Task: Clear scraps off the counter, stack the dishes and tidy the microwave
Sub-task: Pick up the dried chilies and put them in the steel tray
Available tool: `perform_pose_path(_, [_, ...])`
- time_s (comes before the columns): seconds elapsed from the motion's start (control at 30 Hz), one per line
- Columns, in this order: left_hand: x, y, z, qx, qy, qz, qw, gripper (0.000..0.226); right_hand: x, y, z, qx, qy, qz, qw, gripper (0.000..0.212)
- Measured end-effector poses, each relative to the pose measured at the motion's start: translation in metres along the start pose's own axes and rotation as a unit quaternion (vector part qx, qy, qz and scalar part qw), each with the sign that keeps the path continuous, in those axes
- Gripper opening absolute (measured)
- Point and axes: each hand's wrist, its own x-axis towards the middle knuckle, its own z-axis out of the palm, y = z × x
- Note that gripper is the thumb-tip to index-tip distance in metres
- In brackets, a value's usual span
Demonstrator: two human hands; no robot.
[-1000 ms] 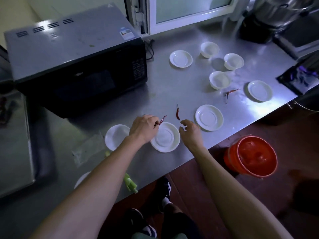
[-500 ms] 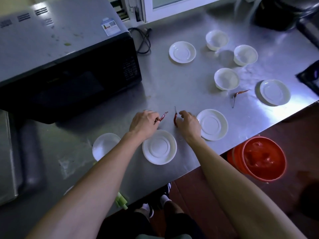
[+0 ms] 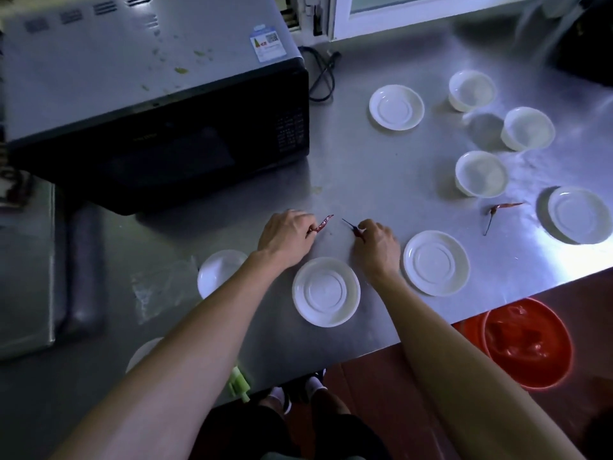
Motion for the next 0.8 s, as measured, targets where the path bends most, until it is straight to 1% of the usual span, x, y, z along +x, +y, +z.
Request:
perform_pose_path(0.13, [-0.006,-0.005,-0.009,-0.002,0.010,-0.015,1.000,0.009,0.003,-0.012,-0.007,0.019,-0.004,-0.016,1.000,0.025])
perform_pose_path(0.27, [-0.017,-0.015,-0.022,-0.005,0.023,-0.033,0.999,0.008,0.002,-0.037,-0.014,0.048,0.018,-0.043,0.998,0.028])
perform_pose_path(0.4, [-0.035,-0.027,-0.038,-0.005,0.032,-0.062,0.998,0.010,-0.007,-0.066,-0.015,0.068,0.031,-0.095,0.993,0.024])
perform_pose_path(0.5, [-0.052,-0.038,-0.050,-0.005,0.050,-0.077,0.996,0.010,-0.017,-0.088,-0.013,0.078,0.033,-0.128,0.988,0.023])
perform_pose_path(0.67, [-0.089,-0.063,-0.070,-0.006,0.073,-0.105,0.992,0.009,-0.042,-0.125,-0.008,0.104,0.020,-0.152,0.983,0.026])
perform_pose_path(0.8, [-0.126,-0.084,-0.084,-0.001,0.097,-0.112,0.989,0.010,-0.069,-0.150,-0.003,0.120,0.027,-0.174,0.977,0.022])
